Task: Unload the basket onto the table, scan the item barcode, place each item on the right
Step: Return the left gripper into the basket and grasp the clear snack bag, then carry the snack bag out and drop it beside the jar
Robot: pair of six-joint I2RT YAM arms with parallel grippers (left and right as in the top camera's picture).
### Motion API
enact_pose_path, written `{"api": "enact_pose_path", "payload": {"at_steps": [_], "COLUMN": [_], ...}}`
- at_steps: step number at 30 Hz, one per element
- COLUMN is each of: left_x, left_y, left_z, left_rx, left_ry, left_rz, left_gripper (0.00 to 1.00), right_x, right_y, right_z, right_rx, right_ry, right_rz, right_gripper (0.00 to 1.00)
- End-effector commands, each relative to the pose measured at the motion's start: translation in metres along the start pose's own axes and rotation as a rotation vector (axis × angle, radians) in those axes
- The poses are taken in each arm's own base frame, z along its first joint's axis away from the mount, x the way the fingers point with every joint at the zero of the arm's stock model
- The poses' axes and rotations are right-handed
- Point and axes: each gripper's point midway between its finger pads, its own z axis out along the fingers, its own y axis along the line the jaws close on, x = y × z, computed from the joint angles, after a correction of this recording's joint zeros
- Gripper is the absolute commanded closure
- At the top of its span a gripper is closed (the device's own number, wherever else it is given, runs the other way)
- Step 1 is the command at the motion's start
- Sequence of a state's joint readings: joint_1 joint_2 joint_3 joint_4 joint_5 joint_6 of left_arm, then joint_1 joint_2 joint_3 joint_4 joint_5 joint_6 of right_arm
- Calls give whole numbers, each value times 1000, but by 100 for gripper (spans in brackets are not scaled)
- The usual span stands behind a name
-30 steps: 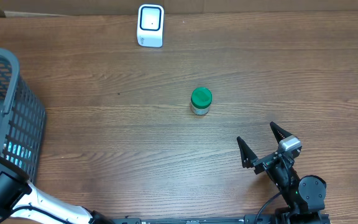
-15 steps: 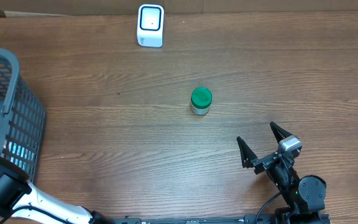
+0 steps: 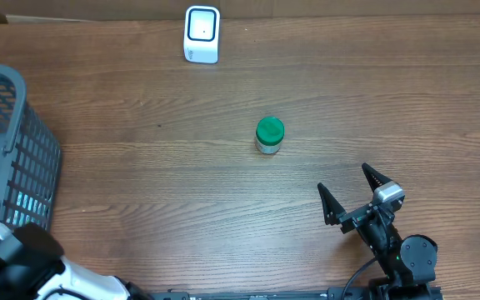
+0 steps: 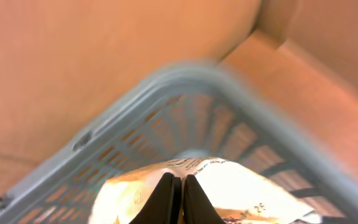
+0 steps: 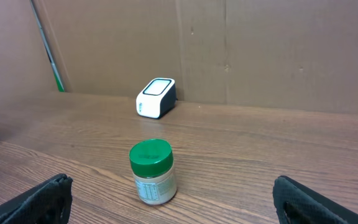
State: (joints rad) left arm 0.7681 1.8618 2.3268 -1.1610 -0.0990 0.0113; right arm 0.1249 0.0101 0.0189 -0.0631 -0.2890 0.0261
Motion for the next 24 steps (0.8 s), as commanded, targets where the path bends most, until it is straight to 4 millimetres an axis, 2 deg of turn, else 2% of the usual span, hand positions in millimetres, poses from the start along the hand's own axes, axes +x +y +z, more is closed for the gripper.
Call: {"api": "enact_pose_path", "payload": {"at_steps": [1, 5, 9, 12, 13, 14, 16, 19, 21, 22, 24], "left_x": [-37, -59, -65, -54, -38, -27, -4, 39, 68, 103, 139], "left_y": [-35, -81, -133, -171, -196, -208, -228, -253, -267, -281, -294], "left_z": [-64, -121, -188, -234, -256, -263, -269, -265, -254, -237, -221], "left_rx": [98, 210, 360, 490, 576, 612, 665, 714, 721, 711, 711], "left_ry": [-183, -338, -469, -516, -506, -486, -427, -292, -184, -40, 100], "left_rz": [-11, 34, 86, 135, 179, 207, 263, 365, 420, 463, 530], "left_gripper": [96, 96, 96, 96, 96, 96, 96, 96, 96, 96, 96], "right_x": [2, 2, 2, 2, 2, 2, 2, 2, 2, 2, 2], "right_y": [0, 0, 0, 0, 0, 0, 0, 0, 0, 0, 0], "right_z": [0, 0, 0, 0, 0, 0, 0, 0, 0, 0, 0], "right_rx": [-1, -1, -1, -1, -1, -1, -1, -1, -1, -1, -1], "right_ry": [-3, -3, -3, -3, -3, -3, -3, -3, -3, -3, -3], "right_rz": [-2, -2, -2, -2, -2, -2, -2, -2, -2, -2, -2], "right_gripper": [0, 0, 0, 0, 0, 0, 0, 0, 0, 0, 0]}}
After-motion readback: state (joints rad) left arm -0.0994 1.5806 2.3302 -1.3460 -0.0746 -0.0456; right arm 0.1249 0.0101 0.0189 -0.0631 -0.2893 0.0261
